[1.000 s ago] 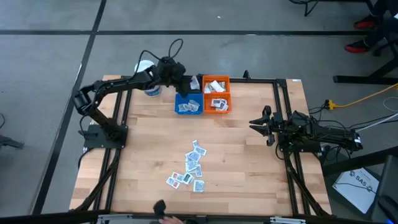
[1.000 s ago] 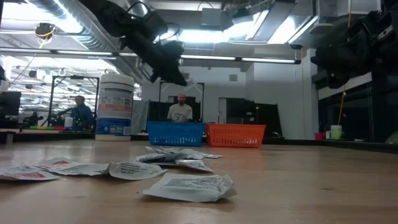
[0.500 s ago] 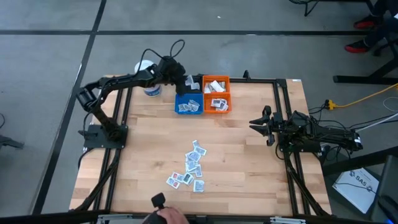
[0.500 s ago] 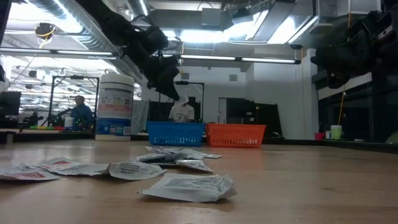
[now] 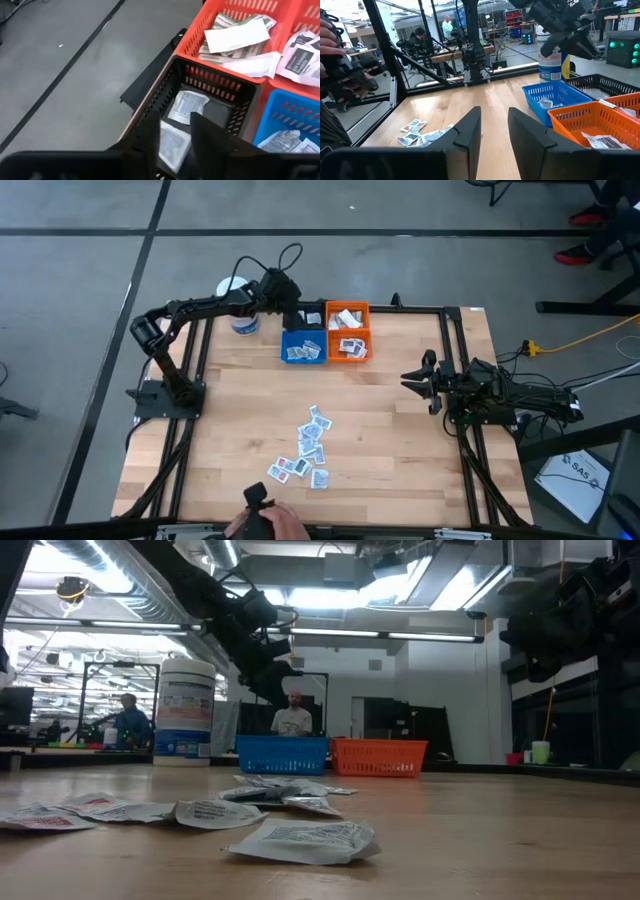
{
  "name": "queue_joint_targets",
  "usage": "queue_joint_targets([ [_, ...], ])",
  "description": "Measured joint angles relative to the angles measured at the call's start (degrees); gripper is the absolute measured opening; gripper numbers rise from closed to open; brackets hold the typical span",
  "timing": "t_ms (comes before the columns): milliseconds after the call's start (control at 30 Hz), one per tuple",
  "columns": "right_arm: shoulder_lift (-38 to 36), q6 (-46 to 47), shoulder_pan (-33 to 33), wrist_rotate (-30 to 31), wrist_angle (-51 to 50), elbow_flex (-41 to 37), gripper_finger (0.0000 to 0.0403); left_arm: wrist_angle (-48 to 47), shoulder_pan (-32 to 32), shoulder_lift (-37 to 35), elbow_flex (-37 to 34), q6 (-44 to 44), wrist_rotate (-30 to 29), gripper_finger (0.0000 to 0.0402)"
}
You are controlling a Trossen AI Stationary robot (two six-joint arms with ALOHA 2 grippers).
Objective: Pick & Place First Aid Supplies
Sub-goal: Put the ointment pack into the blue bin
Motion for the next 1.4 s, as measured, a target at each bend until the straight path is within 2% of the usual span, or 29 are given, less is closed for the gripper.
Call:
queue_joint_targets([
  [233,0.0,0.0,0.0,0.0,0.0,0.0,0.0100,0.9,-0.5,-0.2,0.6,0.0,-1.6,0.0155],
  [467,0.0,0.0,0.0,0.0,0.0,0.0,0.0100,1.0,-2.3,-0.3,2.8,3.5,5.8,0.0154],
  [600,0.0,0.0,0.0,0.0,0.0,0.0,0.0100,0.9,-3.9,-0.3,3.5,4.5,6.4,0.0146],
  [933,0.0,0.0,0.0,0.0,0.0,0.0,0.0100,-0.2,-10.0,-0.3,3.5,0.9,2.5,0.0136],
  [1267,0.0,0.0,0.0,0.0,0.0,0.0,0.0100,-1.6,-21.6,-0.5,3.5,-6.2,-2.9,0.0132],
  [1400,0.0,0.0,0.0,0.0,0.0,0.0,0.0100,-3.1,-27.3,-0.5,3.5,-9.6,-7.0,0.0133],
])
